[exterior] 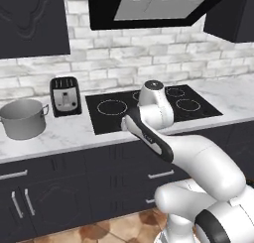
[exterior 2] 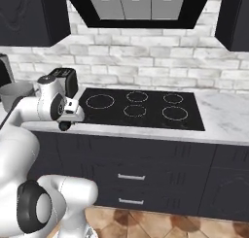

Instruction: Turn on the sink faucet. Then move the eggplant from the counter to the sink. Turn off the sink. Move the vegetable from the sink to the pot next to the stove. Finally move the pot to the front center burner.

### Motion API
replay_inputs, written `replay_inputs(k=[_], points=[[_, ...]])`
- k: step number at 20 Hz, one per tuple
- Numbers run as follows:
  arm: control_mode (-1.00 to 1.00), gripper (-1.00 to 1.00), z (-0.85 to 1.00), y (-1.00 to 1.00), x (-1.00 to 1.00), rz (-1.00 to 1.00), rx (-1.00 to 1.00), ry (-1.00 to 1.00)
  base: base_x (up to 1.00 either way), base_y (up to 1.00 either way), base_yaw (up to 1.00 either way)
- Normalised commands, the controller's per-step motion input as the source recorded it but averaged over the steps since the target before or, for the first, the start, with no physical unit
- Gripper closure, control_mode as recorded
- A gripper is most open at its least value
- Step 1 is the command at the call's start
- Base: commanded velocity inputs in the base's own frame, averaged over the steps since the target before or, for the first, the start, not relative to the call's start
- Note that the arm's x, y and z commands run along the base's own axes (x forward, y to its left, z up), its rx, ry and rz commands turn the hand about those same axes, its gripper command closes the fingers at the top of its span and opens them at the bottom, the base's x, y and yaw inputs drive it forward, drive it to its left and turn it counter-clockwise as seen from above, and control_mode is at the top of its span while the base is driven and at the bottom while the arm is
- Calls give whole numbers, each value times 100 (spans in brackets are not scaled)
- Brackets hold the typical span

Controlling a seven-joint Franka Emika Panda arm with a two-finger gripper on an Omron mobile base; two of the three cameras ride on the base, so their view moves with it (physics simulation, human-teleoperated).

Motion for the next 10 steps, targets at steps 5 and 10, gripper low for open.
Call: replay_inputs(k=[5,10], points=[[100,100,0,0,0,0,0,0,44,-2,1],[100,100,0,0,0,0,0,0,42,5,0]])
